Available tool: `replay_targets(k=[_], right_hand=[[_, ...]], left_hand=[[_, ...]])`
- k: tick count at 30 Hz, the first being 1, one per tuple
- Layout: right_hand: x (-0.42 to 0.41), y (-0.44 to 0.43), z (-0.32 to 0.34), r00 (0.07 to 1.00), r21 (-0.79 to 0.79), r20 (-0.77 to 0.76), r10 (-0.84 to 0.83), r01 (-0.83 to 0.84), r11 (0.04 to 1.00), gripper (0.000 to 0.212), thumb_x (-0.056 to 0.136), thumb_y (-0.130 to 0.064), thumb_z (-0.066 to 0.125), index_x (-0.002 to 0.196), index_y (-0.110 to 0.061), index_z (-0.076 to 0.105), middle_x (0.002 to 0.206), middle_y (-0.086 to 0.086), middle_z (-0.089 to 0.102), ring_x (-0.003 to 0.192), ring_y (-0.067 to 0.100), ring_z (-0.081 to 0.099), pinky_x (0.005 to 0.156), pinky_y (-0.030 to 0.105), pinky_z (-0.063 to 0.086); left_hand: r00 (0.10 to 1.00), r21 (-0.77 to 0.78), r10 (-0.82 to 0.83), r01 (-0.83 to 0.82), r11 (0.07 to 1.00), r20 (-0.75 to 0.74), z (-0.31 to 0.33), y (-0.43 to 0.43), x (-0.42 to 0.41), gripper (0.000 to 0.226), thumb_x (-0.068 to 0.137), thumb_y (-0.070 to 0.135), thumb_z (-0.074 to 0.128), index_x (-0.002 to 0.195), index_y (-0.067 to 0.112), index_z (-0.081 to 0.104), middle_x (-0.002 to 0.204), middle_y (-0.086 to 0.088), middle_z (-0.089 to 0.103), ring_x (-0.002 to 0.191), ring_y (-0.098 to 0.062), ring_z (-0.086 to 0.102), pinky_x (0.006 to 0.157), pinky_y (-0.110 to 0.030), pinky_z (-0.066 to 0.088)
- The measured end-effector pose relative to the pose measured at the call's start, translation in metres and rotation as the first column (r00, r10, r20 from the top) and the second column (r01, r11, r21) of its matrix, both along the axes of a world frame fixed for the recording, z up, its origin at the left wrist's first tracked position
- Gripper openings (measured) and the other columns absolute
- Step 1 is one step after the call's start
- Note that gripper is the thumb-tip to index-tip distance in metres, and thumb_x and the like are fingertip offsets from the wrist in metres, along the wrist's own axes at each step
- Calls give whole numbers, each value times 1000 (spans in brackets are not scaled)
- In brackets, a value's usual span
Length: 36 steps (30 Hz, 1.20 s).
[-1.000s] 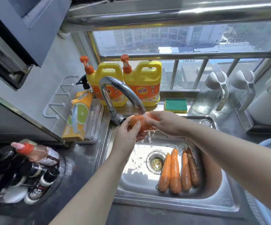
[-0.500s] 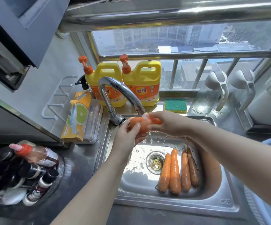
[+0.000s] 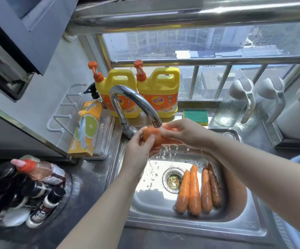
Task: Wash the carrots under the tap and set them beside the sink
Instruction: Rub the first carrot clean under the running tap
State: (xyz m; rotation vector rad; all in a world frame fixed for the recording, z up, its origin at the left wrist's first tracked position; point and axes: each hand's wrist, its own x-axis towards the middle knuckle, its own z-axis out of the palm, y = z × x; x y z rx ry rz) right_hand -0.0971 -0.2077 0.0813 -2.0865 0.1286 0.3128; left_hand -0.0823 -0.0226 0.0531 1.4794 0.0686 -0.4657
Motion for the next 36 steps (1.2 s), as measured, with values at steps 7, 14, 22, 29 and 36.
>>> replay_targets(k=[7,14,22,29,36], right_hand=[[4,-10,3,998,177,-48,38,-29,984,23,93,-22,72,107,-40,67,88,-10,72,73,-4,69,65,10,50],[6,-8,1,990,256,-134,-32,66,964,23,91,-20,74,110,-32,75,96,-1,78,86,11,73,79,26,58],[5,-5,3,991,260,-115,-71,99,961,19,90,-24,75,108,-31,76,90,-4,77,81,3,73,71,17,57],[5,-3,3,988,229,-124,-90,117,967,18,93,-22,72,110,-27,75,97,-3,77,89,10,74,79,22,58],[-2,1,3,1000,56,-8,5,-4,998,26,87,-25,78,113,-25,75,85,-16,74,70,-8,63,67,9,43]], left_hand=[[1000,15,-24,24,1000,7,2,6,6,47,99,14,61,145,15,49,124,-11,64,95,-26,73,85,-36,60],[1000,-10,-26,26,1000,-8,1,8,5,44,100,11,59,143,16,50,121,-11,64,90,-22,72,80,-32,60],[999,-13,-19,19,1000,-26,1,7,6,47,100,11,59,146,16,48,128,-14,62,91,-21,72,78,-30,58],[1000,-4,-19,19,1000,-18,2,12,8,48,100,14,59,147,18,47,131,-13,61,100,-26,71,84,-34,59],[999,3,-2,2,1000,-32,1,13,7,49,100,14,60,147,18,47,131,-12,61,102,-26,72,85,-35,60]])
